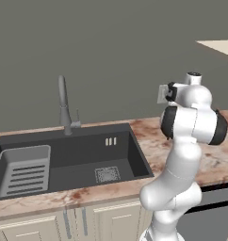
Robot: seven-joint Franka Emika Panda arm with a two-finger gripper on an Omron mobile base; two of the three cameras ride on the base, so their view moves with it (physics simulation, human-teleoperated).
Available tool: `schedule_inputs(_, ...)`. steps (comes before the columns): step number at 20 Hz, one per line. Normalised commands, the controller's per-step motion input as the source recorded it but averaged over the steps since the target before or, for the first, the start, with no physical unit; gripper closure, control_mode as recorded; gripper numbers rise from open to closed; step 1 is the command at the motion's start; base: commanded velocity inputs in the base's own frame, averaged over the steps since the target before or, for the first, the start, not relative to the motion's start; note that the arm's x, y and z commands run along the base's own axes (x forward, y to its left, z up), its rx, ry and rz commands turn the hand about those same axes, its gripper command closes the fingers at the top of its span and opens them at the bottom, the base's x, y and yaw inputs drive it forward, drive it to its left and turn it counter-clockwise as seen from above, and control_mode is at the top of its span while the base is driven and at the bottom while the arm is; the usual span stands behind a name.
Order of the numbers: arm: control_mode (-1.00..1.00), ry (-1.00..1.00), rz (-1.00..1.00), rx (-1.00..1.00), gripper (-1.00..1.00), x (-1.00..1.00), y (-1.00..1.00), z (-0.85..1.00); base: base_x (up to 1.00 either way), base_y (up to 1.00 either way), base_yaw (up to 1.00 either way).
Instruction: Pick the peachs from the cabinet and place them in one bowl. Pick the squash from the sink and place it in the other bowl.
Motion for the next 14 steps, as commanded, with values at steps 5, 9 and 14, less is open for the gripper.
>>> schedule_inputs(5,-1.0,0.0,0.0,0.0,1.0,0.0,-0.43,-0.11,0.0,0.0,0.0)
schedule_inputs(9,-1.0,0.02,0.0,0.0,1.0,0.31,-0.03,-0.43,0.0,0.0,0.0)
schedule_inputs(14,-1.0,0.01,0.0,0.0,1.0,0.35,0.0,-0.34,0.0,0.0,0.0)
